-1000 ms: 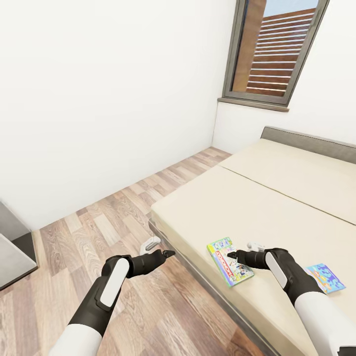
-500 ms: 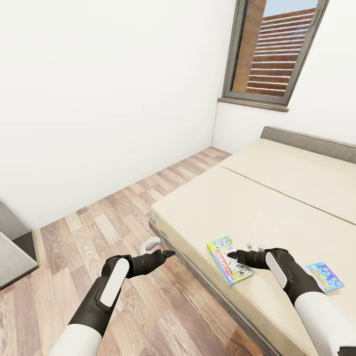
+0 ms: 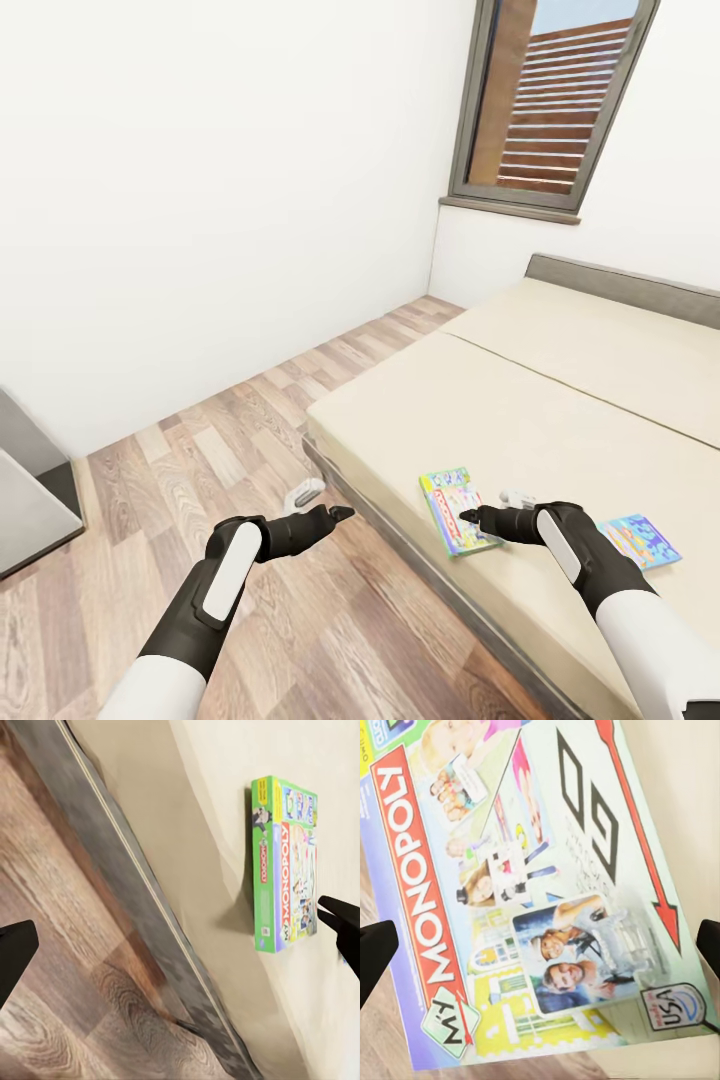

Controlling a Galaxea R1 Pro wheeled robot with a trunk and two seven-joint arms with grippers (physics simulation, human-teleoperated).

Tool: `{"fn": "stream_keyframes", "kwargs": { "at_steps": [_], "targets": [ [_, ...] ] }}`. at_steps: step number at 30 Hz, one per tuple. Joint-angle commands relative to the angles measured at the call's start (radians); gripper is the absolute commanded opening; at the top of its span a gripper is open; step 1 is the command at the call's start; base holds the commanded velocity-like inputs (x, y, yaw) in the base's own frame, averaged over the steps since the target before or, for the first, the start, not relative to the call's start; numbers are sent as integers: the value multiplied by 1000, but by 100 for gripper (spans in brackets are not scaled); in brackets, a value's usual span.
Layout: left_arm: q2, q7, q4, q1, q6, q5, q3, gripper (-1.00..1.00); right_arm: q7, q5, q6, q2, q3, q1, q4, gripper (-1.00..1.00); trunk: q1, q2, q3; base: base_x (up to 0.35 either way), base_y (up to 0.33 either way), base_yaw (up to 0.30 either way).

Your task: Put all the toys in the child's room - the three board games (two on the bed and one on the table), the two jigsaw puzzles on the table, and the tennis ball on the table - inside the toy box on the table in the child's room.

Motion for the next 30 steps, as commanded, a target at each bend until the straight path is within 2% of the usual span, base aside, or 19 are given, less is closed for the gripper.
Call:
{"fn": "stream_keyframes", "kwargs": {
  "at_steps": [1,18,30],
  "targets": [
    [0,-1,-1,0,4,-1,1,100,2,1,3,-1,3,0,-1,100,0,0,-1,-31,0,0],
    [0,-1,-1,-1,4,-3,1,100,2,1,3,-1,3,0,-1,100,0,0,-1,-10,0,2],
    [0,-1,-1,0,4,-3,1,100,2,0,3,-1,3,0,-1,100,0,0,-1,-1,0,125]
  ]
}}
